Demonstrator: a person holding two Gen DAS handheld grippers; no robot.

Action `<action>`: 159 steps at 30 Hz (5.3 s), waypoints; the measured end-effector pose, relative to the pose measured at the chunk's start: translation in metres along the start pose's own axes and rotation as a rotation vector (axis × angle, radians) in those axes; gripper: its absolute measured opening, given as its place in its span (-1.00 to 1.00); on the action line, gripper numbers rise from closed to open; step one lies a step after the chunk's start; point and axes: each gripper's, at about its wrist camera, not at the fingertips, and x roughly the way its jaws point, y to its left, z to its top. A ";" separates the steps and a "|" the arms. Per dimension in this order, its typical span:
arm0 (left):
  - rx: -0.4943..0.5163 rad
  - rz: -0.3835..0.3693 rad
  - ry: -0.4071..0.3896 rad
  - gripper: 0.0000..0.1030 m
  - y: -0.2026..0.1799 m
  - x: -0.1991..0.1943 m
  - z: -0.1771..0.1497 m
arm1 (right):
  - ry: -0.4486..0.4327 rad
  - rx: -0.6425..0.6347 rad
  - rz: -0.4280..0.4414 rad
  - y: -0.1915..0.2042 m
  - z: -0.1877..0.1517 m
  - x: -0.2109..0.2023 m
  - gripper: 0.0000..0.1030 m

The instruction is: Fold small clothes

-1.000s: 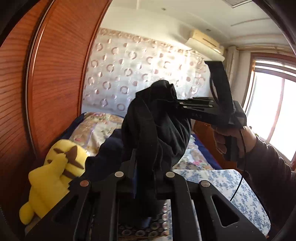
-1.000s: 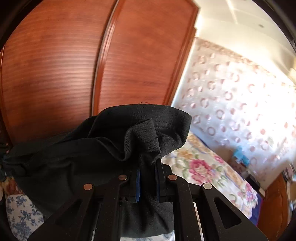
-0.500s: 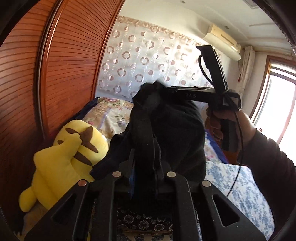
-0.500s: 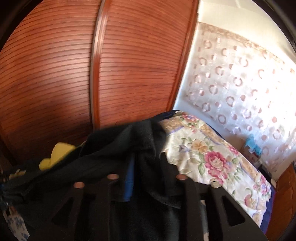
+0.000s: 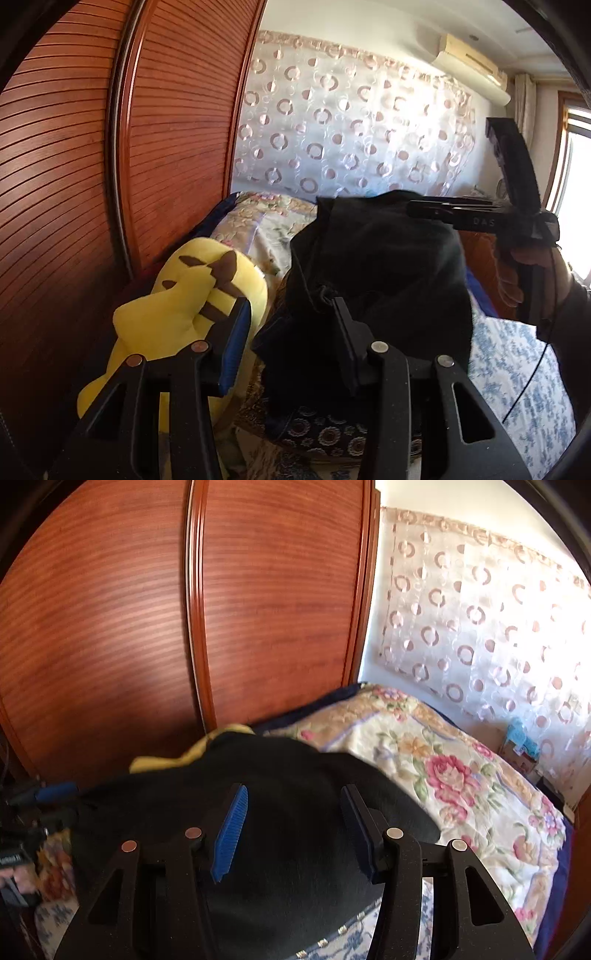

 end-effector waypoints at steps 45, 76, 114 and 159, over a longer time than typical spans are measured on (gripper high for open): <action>0.216 -0.040 0.000 0.68 -0.076 -0.075 -0.037 | -0.146 0.177 -0.083 0.101 -0.093 -0.165 0.56; 0.301 -0.230 -0.070 0.68 -0.209 -0.145 -0.044 | -0.265 0.463 -0.571 0.212 -0.250 -0.445 0.56; 0.296 -0.226 -0.080 0.68 -0.212 -0.155 -0.044 | -0.271 0.474 -0.596 0.204 -0.243 -0.422 0.56; 0.298 -0.227 -0.082 0.68 -0.211 -0.155 -0.045 | -0.277 0.457 -0.591 0.192 -0.249 -0.423 0.56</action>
